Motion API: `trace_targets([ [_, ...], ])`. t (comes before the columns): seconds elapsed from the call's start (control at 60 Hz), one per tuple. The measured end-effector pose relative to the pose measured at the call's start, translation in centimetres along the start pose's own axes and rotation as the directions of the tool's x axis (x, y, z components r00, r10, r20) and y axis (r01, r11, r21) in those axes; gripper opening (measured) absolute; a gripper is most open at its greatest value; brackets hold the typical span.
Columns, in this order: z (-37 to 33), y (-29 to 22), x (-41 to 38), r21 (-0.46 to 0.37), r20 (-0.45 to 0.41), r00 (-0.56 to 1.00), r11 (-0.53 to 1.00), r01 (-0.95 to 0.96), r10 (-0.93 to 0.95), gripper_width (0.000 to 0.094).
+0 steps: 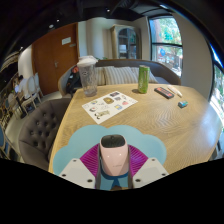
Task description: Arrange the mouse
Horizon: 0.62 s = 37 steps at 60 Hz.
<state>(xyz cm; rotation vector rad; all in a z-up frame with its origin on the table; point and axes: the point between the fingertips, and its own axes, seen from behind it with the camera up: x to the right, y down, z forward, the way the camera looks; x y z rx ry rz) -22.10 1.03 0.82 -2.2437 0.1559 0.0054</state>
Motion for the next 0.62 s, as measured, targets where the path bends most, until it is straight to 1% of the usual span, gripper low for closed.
trace_targets([
  [0.067, 0.9, 1.7, -0.4, -0.036, 0.005, 1.0, 0.999, 0.001, -0.001, 0.0372],
  [0.1, 0.8, 1.3, -0.3, -0.013, -0.002, 1.0, 1.0, 0.012, -0.012, 0.0382],
  [0.117, 0.9, 1.4, -0.3, -0.012, -0.007, 1.0, 1.0, 0.02, -0.021, 0.039],
  [0.133, 1.0, 1.8, -0.3, -0.028, -0.009, 0.999, 0.999, 0.03, -0.03, 0.0394],
  [0.167, 0.9, 1.8, -0.4, -0.028, -0.009, 0.998, 0.997, 0.065, -0.065, 0.0422],
  [0.233, 0.9, 1.9, -0.2, -0.055, -0.009, 0.995, 0.993, 0.102, -0.102, 0.0475],
  [0.333, 0.8, 2.1, -0.3, -0.104, 0.013, 0.997, 0.992, 0.071, -0.07, 0.054],
  [0.383, 0.6, 2.4, -0.5, -0.134, 0.04, 0.997, 0.989, 0.064, -0.059, 0.0578],
  [0.4, 0.4, 2.5, -0.6, -0.144, 0.049, 0.997, 0.987, 0.067, -0.061, 0.0612],
  [0.433, -0.1, 2.9, -0.7, -0.168, 0.064, 0.996, 0.983, 0.075, -0.065, 0.0713],
  [0.45, -0.4, 2.9, -0.8, -0.173, 0.067, 0.996, 0.982, 0.077, -0.066, 0.077],
  [0.483, -1.0, 2.8, -0.8, -0.172, 0.077, 0.995, 0.982, 0.083, -0.07, 0.0852],
  [0.55, -2.4, 2.8, -0.8, -0.166, 0.1, 0.991, 0.98, 0.108, -0.092, 0.0848],
  [0.617, -4.1, 3.3, -0.2, -0.18, 0.101, 0.989, 0.975, 0.127, -0.11, 0.0849],
])
